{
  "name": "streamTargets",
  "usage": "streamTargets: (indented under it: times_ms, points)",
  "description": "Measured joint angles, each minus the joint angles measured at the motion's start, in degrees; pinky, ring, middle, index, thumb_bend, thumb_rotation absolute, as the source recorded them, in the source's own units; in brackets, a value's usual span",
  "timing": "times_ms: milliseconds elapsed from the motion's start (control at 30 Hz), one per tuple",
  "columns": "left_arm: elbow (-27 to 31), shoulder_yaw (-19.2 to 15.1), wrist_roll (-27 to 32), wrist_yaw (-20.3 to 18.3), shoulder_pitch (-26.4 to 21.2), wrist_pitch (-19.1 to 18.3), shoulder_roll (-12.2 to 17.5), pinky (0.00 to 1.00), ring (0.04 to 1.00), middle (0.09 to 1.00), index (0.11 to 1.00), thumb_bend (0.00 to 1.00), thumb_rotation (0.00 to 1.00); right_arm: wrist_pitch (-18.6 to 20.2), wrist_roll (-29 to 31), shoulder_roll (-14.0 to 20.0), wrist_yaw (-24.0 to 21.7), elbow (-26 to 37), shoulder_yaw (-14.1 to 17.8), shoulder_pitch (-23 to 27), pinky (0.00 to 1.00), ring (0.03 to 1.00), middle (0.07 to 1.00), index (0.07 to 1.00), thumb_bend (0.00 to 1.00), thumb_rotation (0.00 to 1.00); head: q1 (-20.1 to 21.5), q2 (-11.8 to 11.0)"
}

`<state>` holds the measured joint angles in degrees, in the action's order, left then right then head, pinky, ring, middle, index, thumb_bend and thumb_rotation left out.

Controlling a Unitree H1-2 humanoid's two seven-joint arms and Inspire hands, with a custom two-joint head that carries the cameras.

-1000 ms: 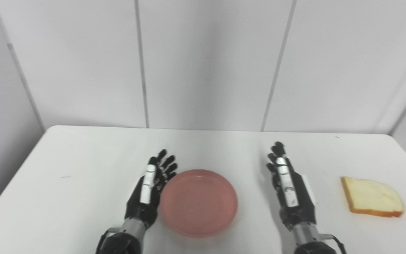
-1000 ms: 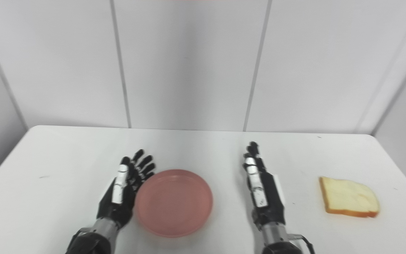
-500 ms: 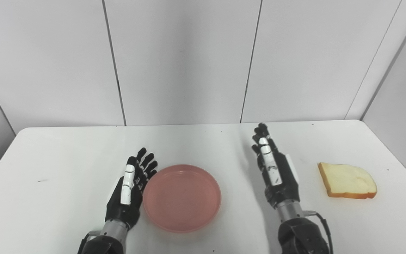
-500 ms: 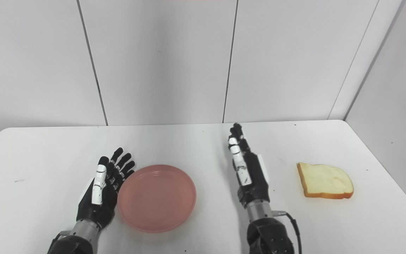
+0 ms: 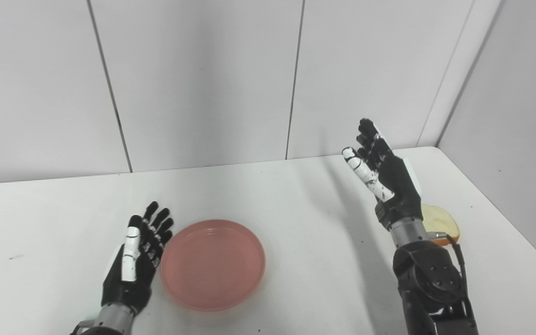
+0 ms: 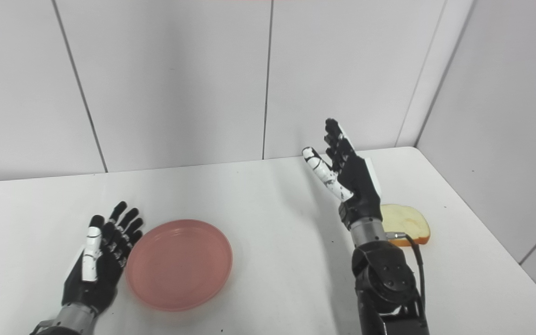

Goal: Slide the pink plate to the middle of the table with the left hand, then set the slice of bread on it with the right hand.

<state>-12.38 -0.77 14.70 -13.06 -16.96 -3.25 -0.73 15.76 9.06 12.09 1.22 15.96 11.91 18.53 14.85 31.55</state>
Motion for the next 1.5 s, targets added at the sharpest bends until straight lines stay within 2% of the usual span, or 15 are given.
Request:
streamTargets:
  times_ms: [200,333,433,467,633,800,900,1000,1100,1133,1367,1500]
  points:
    - [0.0,-0.2,0.4,-0.5,0.0,-0.2,0.4,1.00,0.959,0.970,0.975,0.66,1.00,1.2,-1.5,1.0,0.7,1.2,1.4,-0.1,0.99,0.966,0.932,0.913,0.70,0.46,0.7,0.1]
    - [0.0,-0.4,0.9,-0.8,0.0,-0.2,0.5,1.00,0.955,0.969,0.974,0.67,0.99,1.4,-1.8,4.2,0.0,1.3,2.1,-0.1,1.00,0.992,0.945,0.929,0.68,0.45,1.1,0.1]
    - [-0.1,-0.4,1.0,-0.8,0.0,-0.2,0.7,1.00,0.952,0.969,0.971,0.67,1.00,1.6,-2.5,6.5,-0.3,1.5,2.8,-0.2,0.99,0.971,0.930,0.916,0.69,0.39,1.4,0.2]
    - [-0.1,-0.4,1.0,-0.8,0.0,-0.2,0.8,1.00,0.951,0.968,0.970,0.67,1.00,1.6,-3.0,7.1,-0.2,1.6,3.1,-0.3,0.97,0.961,0.926,0.909,0.69,0.40,1.5,0.2]
    - [-0.1,-0.5,1.0,-0.8,0.0,-0.2,1.3,0.99,0.948,0.964,0.967,0.68,0.99,1.8,-9.8,9.4,0.0,3.5,2.4,-1.8,0.95,0.927,0.910,0.895,0.72,0.38,1.9,0.3]
    - [-0.1,-0.5,1.4,-0.8,-0.1,-0.4,1.4,1.00,0.952,0.967,0.971,0.68,1.00,5.4,-14.2,13.3,-1.2,4.8,1.8,-2.5,0.92,0.929,0.913,0.882,0.73,0.26,2.5,0.5]
    - [-0.1,-0.5,1.5,-0.8,-0.1,-0.4,1.5,0.99,0.947,0.964,0.966,0.67,1.00,8.3,-15.8,15.4,-2.4,5.5,1.9,-2.9,0.96,0.963,0.926,0.873,0.76,0.16,2.8,0.7]
    - [-0.1,-0.5,1.6,-0.8,-0.1,-0.4,1.5,0.99,0.949,0.965,0.968,0.67,1.00,10.9,-18.1,16.7,-3.4,6.3,2.0,-3.5,0.94,0.951,0.900,0.865,0.78,0.09,3.2,1.1]
    - [-0.1,-0.5,1.6,-0.8,-0.1,-0.4,1.6,0.99,0.948,0.964,0.967,0.67,1.00,11.3,-21.0,17.9,-5.6,6.4,2.2,-4.1,0.95,0.956,0.901,0.864,0.79,0.07,3.6,1.5]
    - [-0.1,-0.5,1.6,-0.8,-0.1,-0.5,1.6,0.99,0.943,0.958,0.960,0.67,0.99,11.4,-22.0,17.9,-6.4,6.4,2.6,-4.1,0.96,0.971,0.918,0.859,0.81,0.02,4.3,1.8]
    - [-0.1,-0.6,2.2,-1.1,-0.2,-0.7,1.7,0.99,0.947,0.959,0.962,0.69,0.97,11.4,-31.1,17.0,-13.7,6.4,3.5,-4.0,0.97,0.998,0.966,0.893,0.75,0.00,6.4,2.0]
    - [-0.1,-0.5,2.2,-1.2,-0.2,-0.7,1.7,0.98,0.943,0.957,0.962,0.70,0.97,11.4,-36.3,17.1,-19.1,6.3,2.9,-3.9,0.96,1.000,0.982,0.907,0.76,0.00,7.2,1.9]
